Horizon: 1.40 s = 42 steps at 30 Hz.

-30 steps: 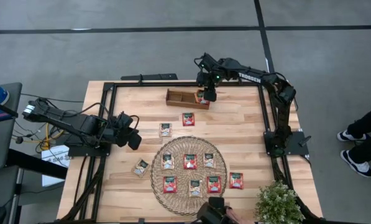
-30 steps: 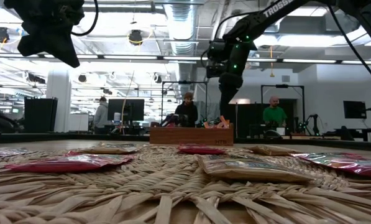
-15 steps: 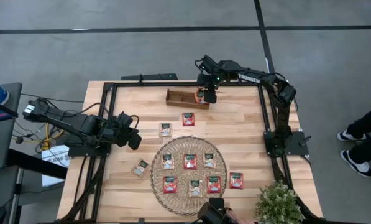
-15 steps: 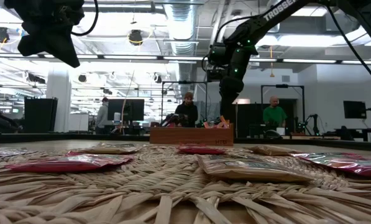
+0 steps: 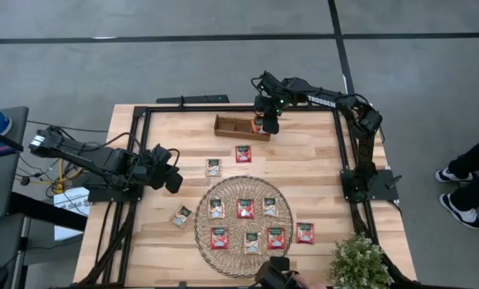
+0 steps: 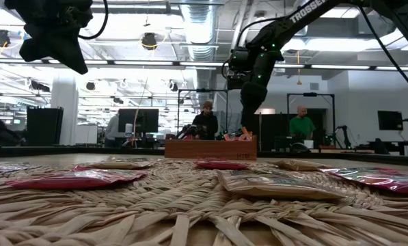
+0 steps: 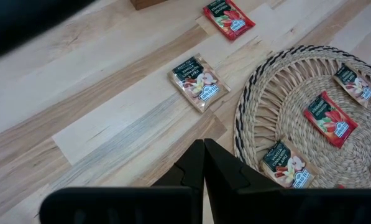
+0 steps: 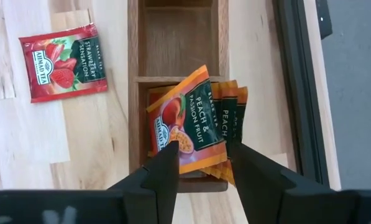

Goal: Pick & Place Tea
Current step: Put the orange tea bag into the right section of the wooden organizer

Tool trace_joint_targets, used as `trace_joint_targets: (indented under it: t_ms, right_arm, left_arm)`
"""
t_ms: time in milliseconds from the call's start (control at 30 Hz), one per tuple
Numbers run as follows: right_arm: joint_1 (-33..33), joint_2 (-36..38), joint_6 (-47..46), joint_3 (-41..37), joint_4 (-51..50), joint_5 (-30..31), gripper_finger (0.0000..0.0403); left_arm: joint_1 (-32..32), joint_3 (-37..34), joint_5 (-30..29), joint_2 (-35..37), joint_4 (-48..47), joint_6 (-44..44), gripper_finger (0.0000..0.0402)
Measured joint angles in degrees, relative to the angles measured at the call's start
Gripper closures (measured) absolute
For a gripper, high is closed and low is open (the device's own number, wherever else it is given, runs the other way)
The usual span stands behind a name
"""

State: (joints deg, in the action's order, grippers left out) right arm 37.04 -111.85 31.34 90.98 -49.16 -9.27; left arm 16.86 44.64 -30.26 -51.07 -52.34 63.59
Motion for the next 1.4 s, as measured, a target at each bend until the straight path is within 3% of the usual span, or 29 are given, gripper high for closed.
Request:
trace_joint_targets:
  t_ms: [767,1400]
  right_arm:
    - [-0.61,0.0,-3.0,-0.42,1.01,-0.91,0.0271]
    - [-1.64,-2.8,-3.92,-0.33,-0.6,0.92,0.0319]
  left_arm:
    - [0.0,0.0,0.02,0.0,0.02,-0.22,0.0401]
    - [0.01,0.0,0.34,0.01,0.25,-0.13,0.0401]
